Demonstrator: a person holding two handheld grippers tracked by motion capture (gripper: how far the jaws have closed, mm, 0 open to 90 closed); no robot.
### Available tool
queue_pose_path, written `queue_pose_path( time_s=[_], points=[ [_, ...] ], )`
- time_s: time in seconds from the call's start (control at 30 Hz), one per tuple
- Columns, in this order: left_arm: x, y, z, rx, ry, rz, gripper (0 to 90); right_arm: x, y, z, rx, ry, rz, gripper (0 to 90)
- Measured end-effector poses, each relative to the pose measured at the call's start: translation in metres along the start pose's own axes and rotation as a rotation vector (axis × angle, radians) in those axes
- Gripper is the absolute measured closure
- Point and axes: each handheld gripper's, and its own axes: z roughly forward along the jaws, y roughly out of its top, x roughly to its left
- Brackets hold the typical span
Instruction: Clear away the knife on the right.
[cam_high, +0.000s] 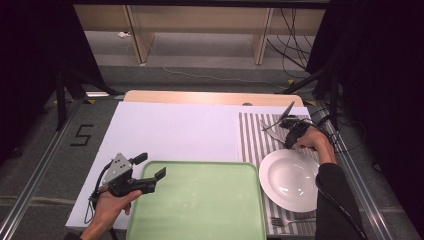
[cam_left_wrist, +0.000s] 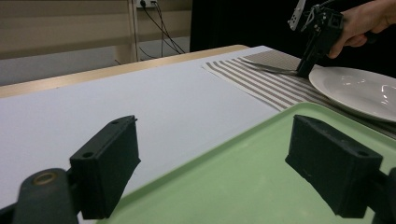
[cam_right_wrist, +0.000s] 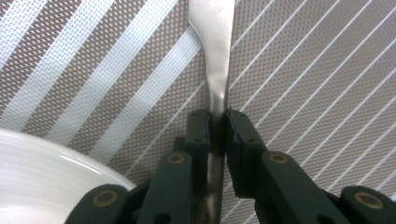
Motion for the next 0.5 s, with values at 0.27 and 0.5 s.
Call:
queue_pose_path(
  time_s=[0.27, 0.5],
  points=[
    [0.0, 0.0, 0.0, 0.011, 0.007, 0.004, 15.8, -0.005, 0.004, -0.013, -0.049, -0.067, -0.036, 80.6],
    [0.001, 0.0, 0.0, 0.009, 0.009, -0.002, 15.8, -0.012, 0.007, -0.036, -0.073, -0.101, -0.032, 80.6]
  ],
)
